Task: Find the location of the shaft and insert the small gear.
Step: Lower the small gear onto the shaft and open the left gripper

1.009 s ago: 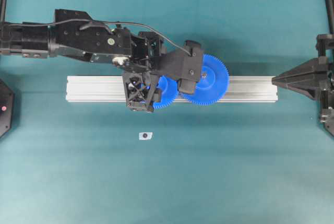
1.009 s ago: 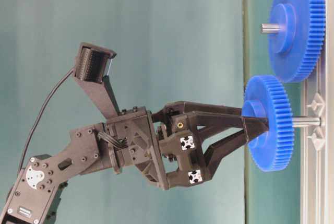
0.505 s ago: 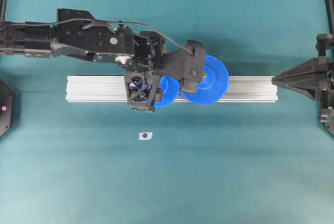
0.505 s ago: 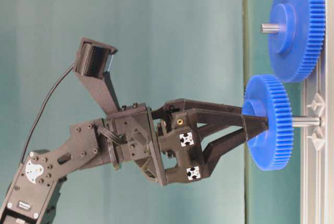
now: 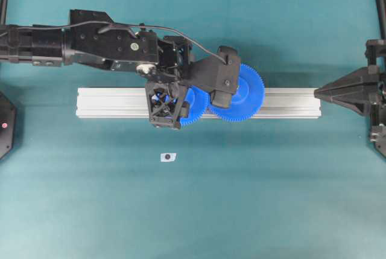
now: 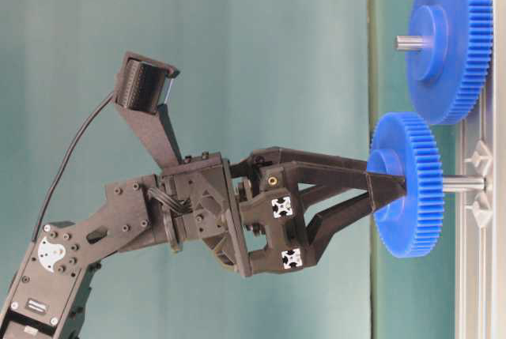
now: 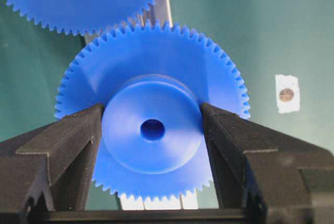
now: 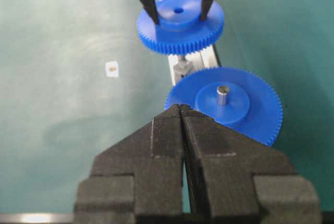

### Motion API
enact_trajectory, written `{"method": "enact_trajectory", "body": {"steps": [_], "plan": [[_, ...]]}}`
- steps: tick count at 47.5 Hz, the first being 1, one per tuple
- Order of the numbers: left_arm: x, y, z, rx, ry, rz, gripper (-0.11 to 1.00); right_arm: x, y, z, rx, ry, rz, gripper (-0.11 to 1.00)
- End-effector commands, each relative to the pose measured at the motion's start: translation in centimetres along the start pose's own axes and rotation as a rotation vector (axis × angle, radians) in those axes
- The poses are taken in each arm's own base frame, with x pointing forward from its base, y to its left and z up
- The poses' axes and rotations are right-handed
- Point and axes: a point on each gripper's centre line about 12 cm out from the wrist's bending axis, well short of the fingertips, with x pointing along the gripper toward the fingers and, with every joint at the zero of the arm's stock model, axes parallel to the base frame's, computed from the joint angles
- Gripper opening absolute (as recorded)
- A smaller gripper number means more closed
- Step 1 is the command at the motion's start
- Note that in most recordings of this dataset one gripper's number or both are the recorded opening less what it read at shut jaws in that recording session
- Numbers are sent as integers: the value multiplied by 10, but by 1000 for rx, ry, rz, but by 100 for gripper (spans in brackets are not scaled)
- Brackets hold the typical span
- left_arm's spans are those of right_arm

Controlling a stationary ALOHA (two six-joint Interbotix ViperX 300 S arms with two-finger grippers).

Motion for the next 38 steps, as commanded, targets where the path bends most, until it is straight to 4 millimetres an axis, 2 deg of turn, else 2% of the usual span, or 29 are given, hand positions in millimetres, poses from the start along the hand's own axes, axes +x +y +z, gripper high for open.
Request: {"method": "enact_trajectory", "body": {"steps": [1,3,7,9,27,38], "plan": [[-8,14,2,-23,-24,21,64,0,0,5,12,-11,-2,2],[-9,14,2,-23,-26,21,66,1,0,5,12,-11,-2,2],[-10,13,3,-20,-29,21,80,0,0,5,12,-11,-2,2],[-11,12,3,-16,-31,20,82,1,0,5,12,-13,-1,2],[-16,9,9,-11,-48,22,79,0,0,6,13,-14,-1,2],[-31,11,15,-11,-89,33,78,1,0,5,13,-11,-1,2]]}}
